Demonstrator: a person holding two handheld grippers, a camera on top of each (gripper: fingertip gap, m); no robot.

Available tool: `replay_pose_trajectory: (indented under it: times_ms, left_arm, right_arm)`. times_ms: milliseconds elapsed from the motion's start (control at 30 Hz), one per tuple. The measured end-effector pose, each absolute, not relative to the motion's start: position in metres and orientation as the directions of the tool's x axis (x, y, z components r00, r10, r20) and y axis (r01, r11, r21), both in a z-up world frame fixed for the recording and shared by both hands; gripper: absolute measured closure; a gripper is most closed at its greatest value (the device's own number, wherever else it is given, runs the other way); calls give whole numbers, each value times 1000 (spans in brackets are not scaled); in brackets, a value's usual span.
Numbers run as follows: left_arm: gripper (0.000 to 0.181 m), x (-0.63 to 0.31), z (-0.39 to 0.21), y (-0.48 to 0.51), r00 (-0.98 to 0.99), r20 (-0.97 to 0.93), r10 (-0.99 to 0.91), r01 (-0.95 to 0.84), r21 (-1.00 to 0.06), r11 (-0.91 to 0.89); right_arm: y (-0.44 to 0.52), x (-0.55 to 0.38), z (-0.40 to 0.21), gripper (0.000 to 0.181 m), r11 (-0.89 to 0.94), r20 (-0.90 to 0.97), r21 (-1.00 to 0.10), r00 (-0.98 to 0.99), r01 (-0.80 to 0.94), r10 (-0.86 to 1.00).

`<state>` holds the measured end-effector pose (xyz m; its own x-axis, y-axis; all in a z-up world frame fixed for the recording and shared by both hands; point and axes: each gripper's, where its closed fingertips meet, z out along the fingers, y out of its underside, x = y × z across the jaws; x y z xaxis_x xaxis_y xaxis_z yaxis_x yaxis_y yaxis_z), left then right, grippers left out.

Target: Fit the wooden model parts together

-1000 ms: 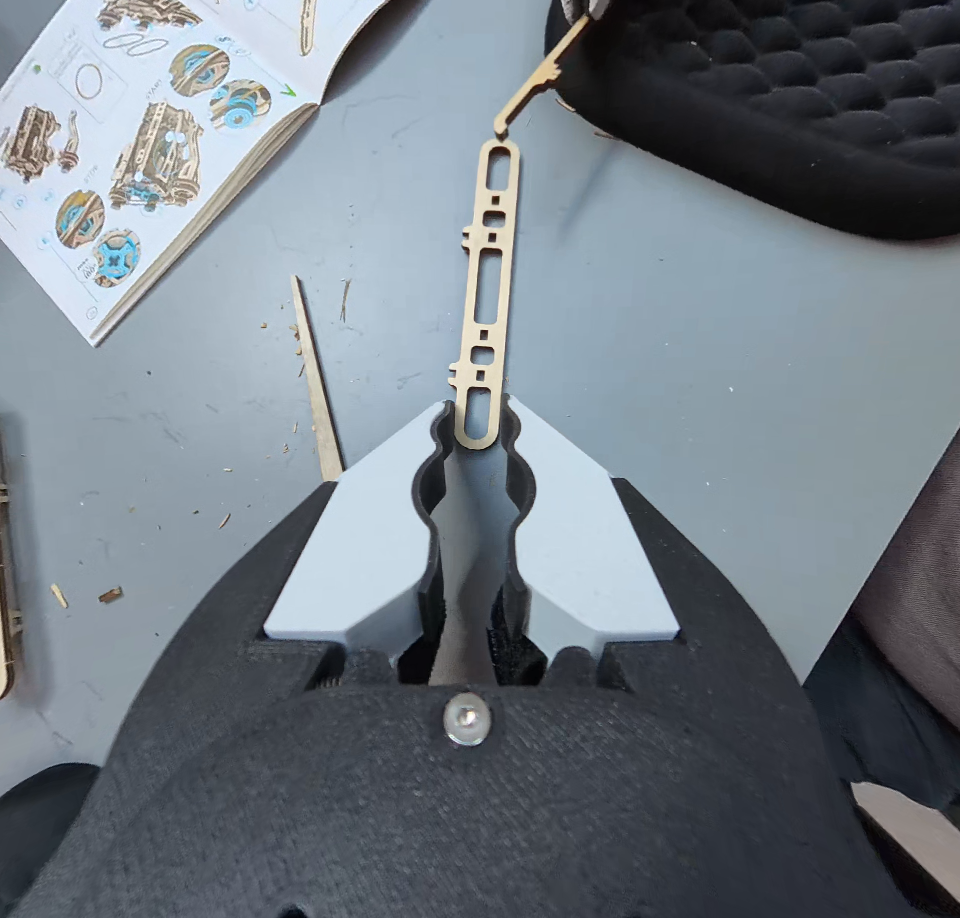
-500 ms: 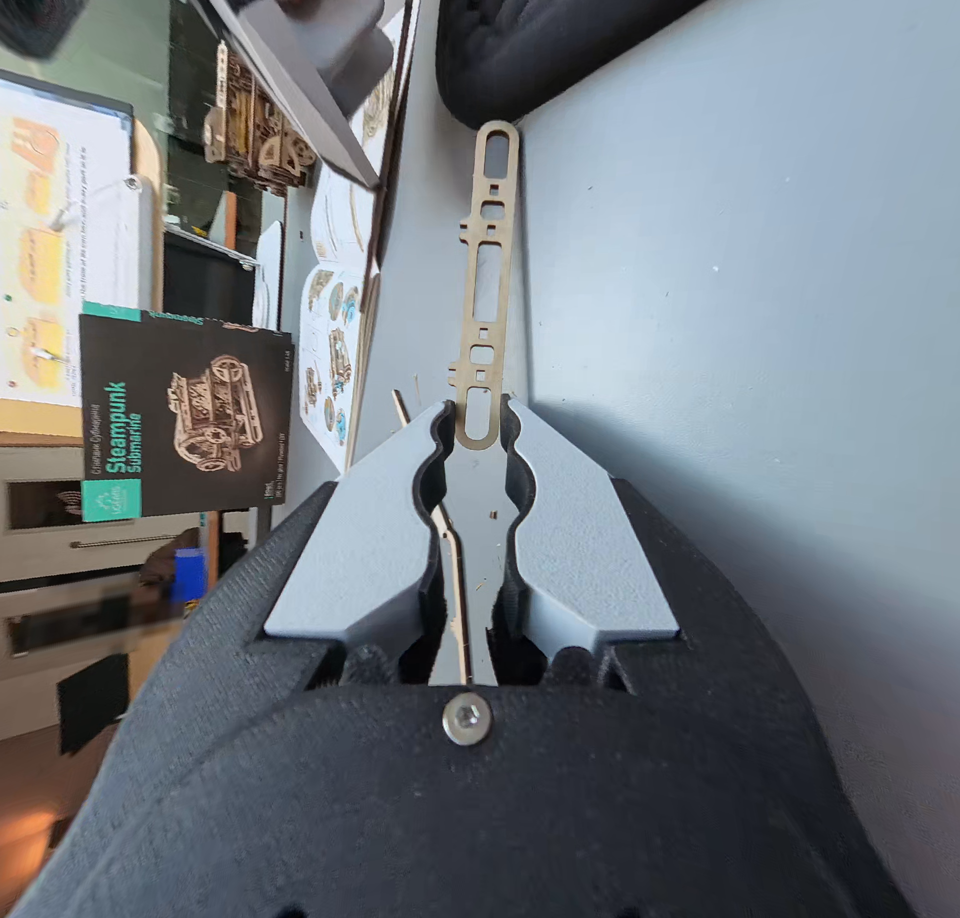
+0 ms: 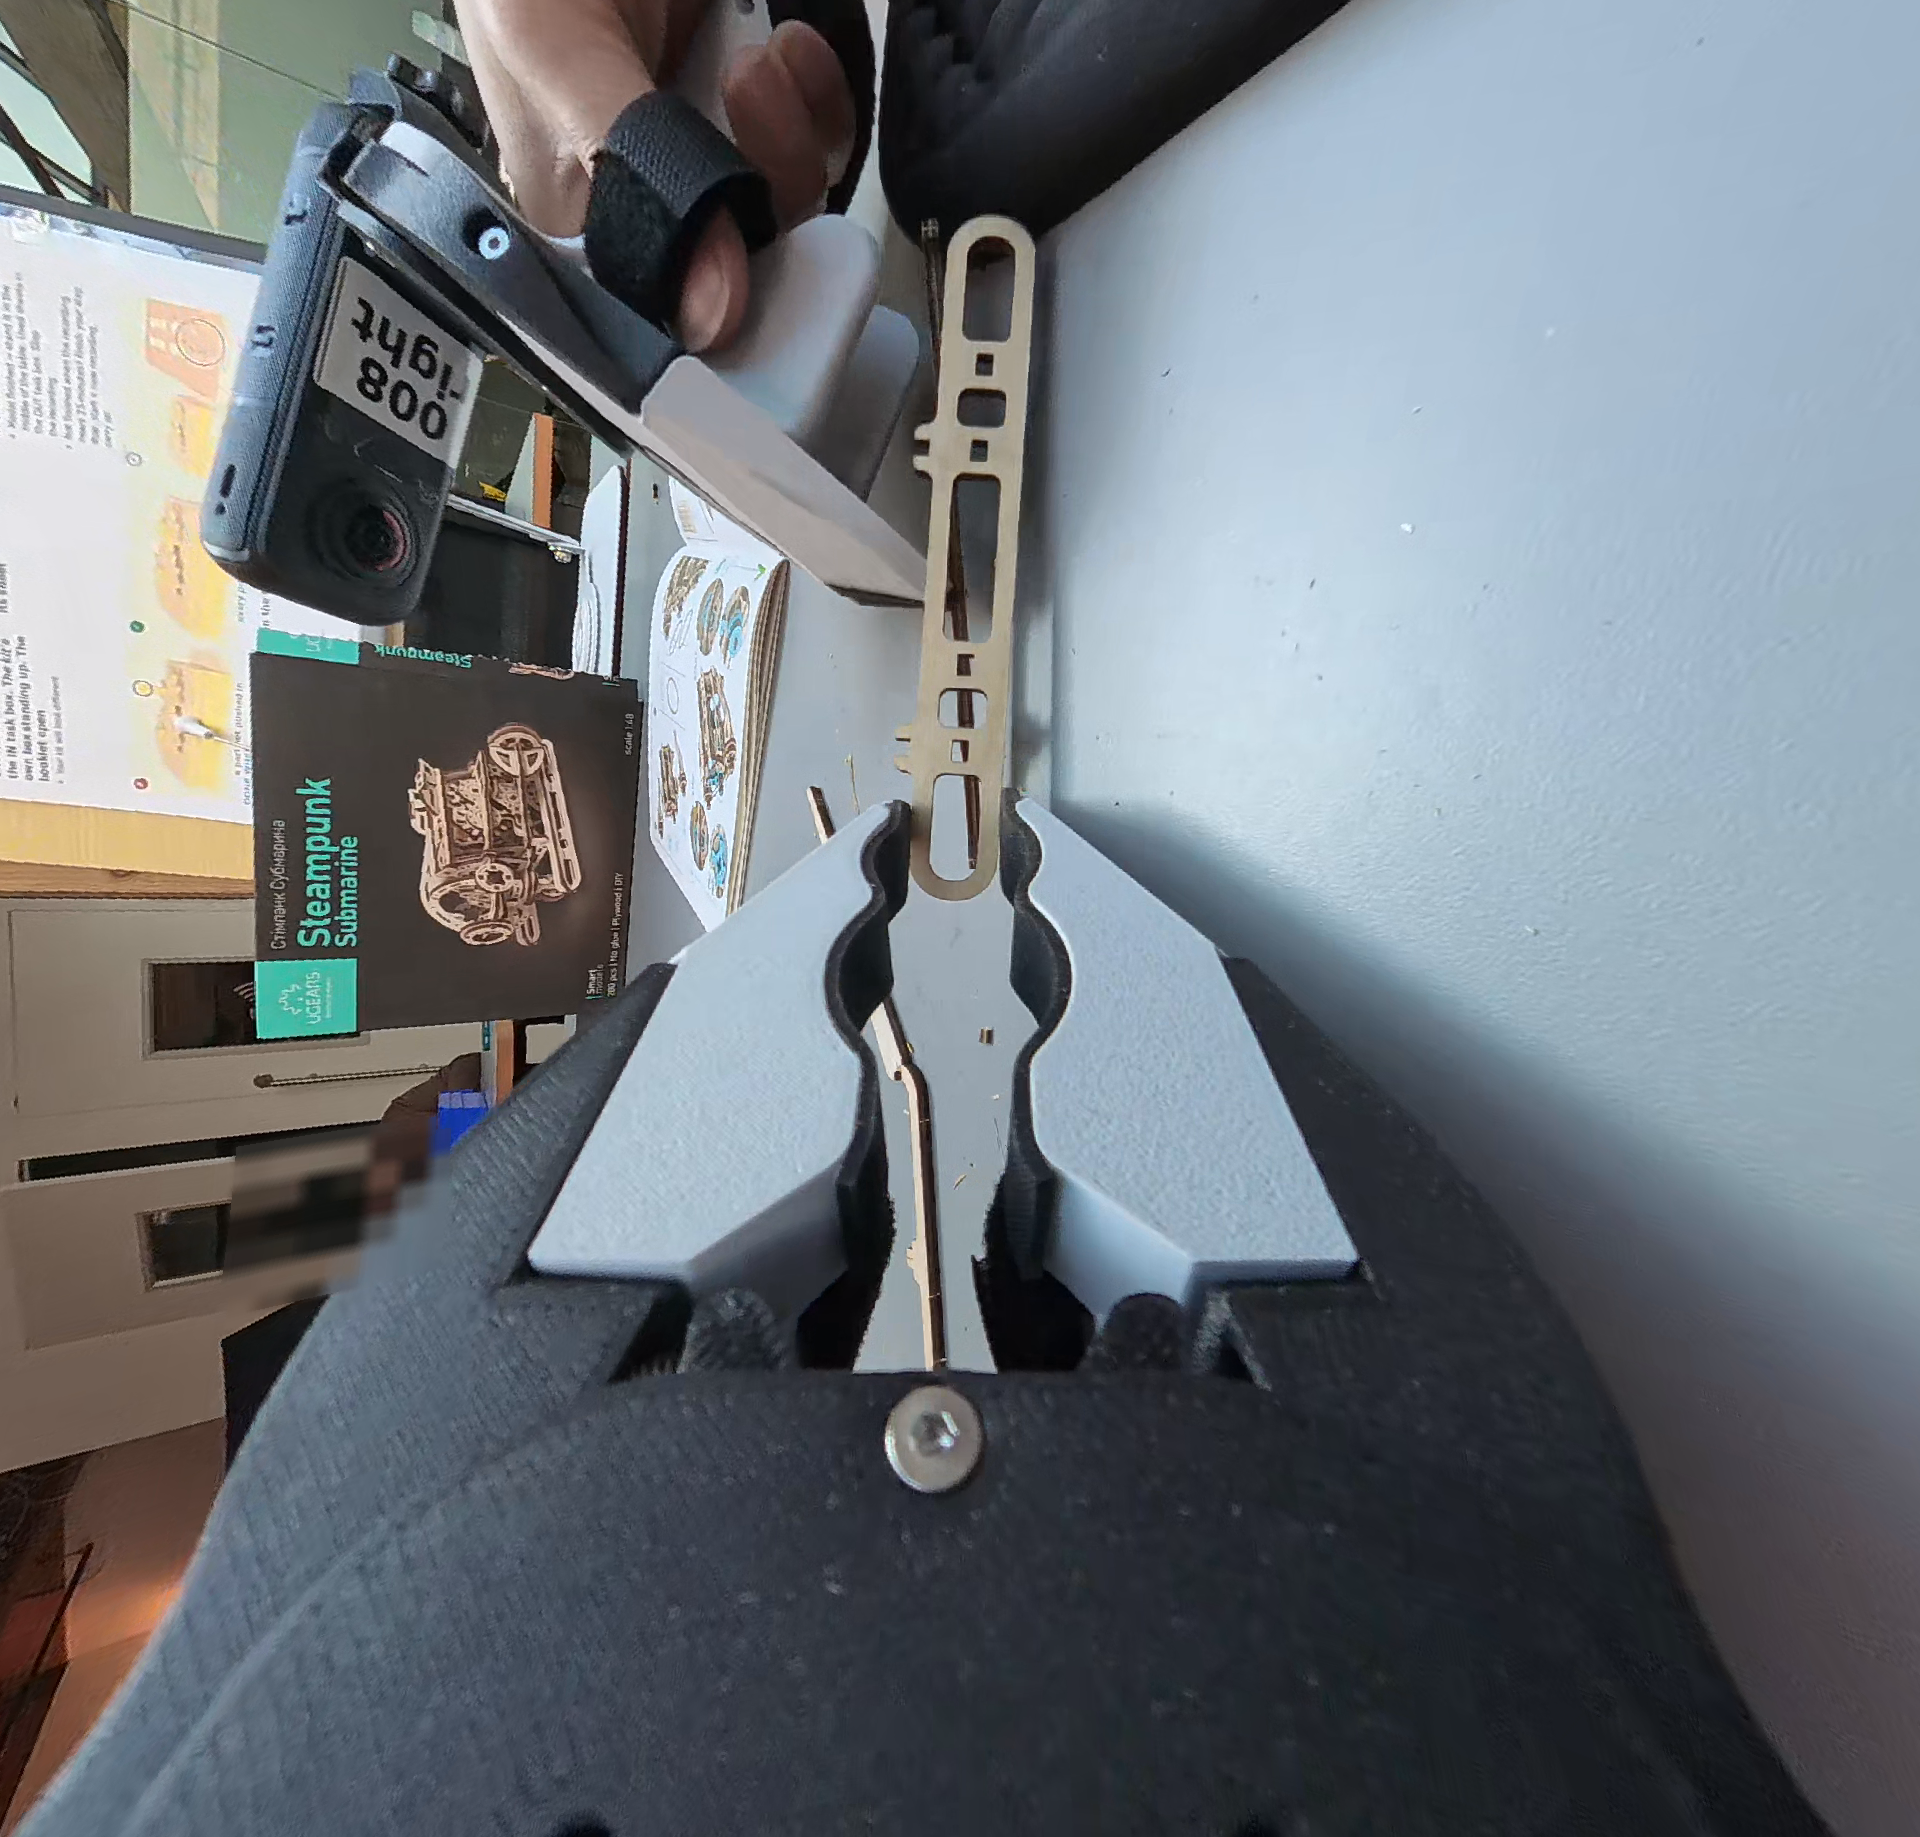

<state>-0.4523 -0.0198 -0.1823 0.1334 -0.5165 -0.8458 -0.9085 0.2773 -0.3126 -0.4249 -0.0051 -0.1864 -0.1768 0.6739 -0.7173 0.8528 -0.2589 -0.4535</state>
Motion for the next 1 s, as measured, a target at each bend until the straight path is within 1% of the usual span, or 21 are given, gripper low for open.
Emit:
replay_pose_trajectory:
  times_ms: [133, 233, 467, 800, 1000]
  left_arm:
    - [166, -451, -184, -21, 143, -831, -538, -903, -332, 272]
    - [166, -454, -184, -20, 172, -817, -550, -898, -359, 253]
    - [166, -453, -176, -20, 278, -760, -587, -849, -480, 220]
    - [167, -452, -177, -20, 286, -729, -622, -838, -506, 206]
    - [167, -452, -182, -23, 330, -646, -688, -808, -570, 147]
  right_arm:
    - [-8, -426, -188, 181, -282, -748, -433, -166, 856, 643]
    - [-7, -427, -186, 181, -293, -745, -446, -170, 846, 645]
    - [-5, -428, -181, 181, -325, -766, -449, -171, 832, 619]
    - [-11, -430, -179, 181, -319, -795, -424, -179, 848, 580]
    - [-15, -429, -179, 181, -304, -807, -410, -187, 860, 560]
